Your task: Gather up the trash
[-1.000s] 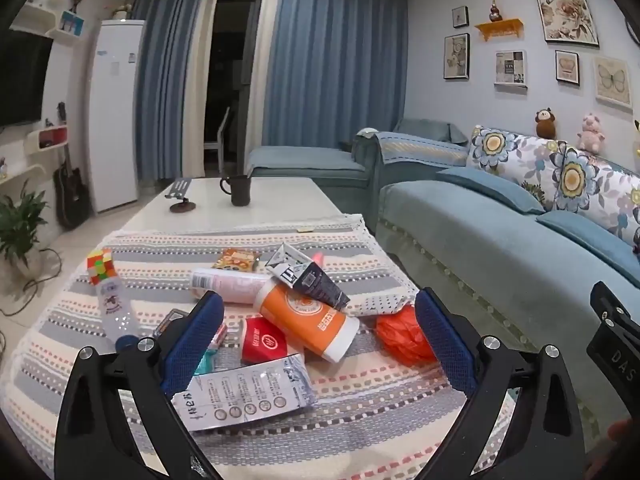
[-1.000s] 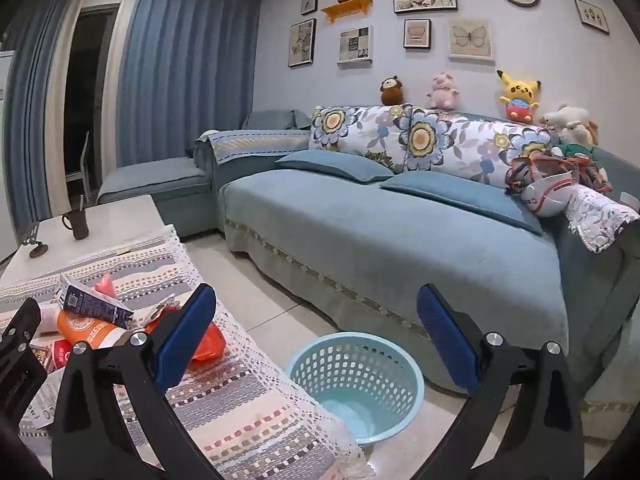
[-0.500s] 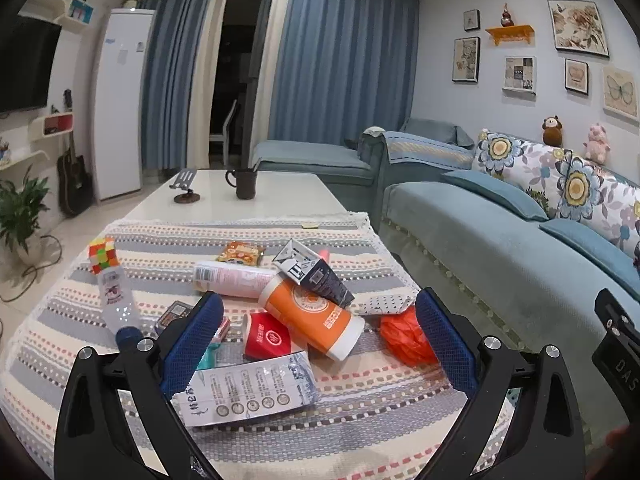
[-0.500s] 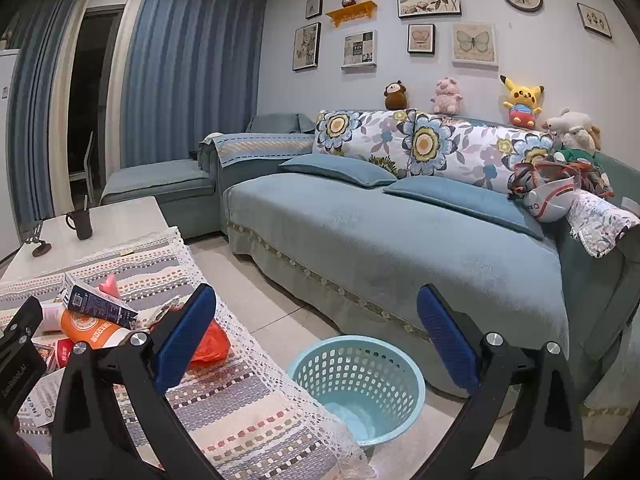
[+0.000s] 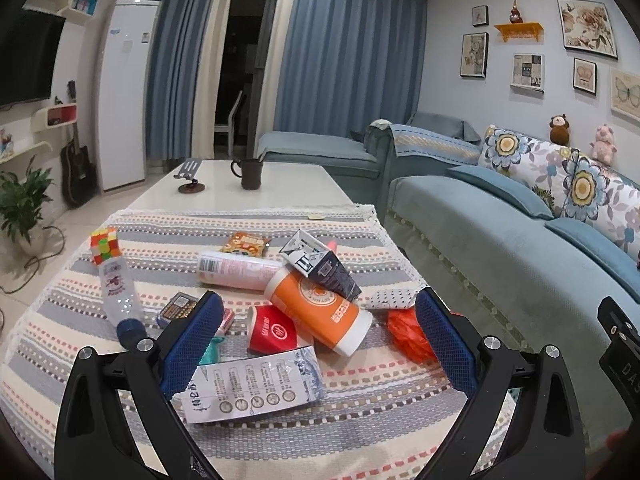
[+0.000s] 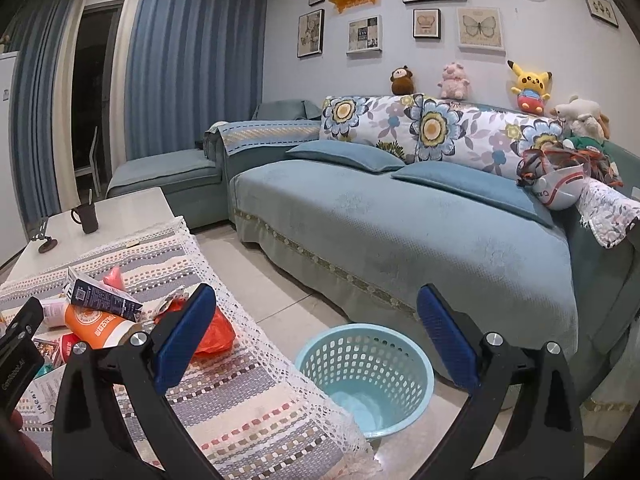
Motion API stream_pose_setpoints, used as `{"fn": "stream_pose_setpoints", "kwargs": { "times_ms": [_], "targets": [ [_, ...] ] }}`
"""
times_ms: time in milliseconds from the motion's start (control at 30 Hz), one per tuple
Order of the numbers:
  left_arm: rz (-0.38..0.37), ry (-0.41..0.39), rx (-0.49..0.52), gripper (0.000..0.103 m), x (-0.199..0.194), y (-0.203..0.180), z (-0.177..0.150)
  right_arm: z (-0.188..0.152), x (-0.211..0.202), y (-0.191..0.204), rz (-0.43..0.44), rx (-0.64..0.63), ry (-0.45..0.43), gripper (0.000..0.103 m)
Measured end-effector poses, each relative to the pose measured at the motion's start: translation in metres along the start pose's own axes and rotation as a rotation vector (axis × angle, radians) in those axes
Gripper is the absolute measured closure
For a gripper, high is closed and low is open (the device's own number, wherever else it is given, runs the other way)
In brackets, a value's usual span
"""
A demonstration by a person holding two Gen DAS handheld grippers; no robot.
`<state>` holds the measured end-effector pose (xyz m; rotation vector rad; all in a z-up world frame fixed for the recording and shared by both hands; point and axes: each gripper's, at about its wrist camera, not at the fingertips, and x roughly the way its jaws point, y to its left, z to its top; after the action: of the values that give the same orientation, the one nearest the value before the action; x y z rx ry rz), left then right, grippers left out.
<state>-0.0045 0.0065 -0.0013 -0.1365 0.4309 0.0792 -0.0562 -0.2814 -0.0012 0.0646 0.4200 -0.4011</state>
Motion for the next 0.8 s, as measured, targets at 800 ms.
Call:
{"fn": "stream_pose_setpoints", "kwargs": {
  "times_ms": [800],
  "targets": [
    [-0.01,0.004,0.004,0.009,0.0004,-0.0019,0.001,-0.0021,0.0044,-0.0054,0.018,0.019,0.018,0.008]
  ]
}}
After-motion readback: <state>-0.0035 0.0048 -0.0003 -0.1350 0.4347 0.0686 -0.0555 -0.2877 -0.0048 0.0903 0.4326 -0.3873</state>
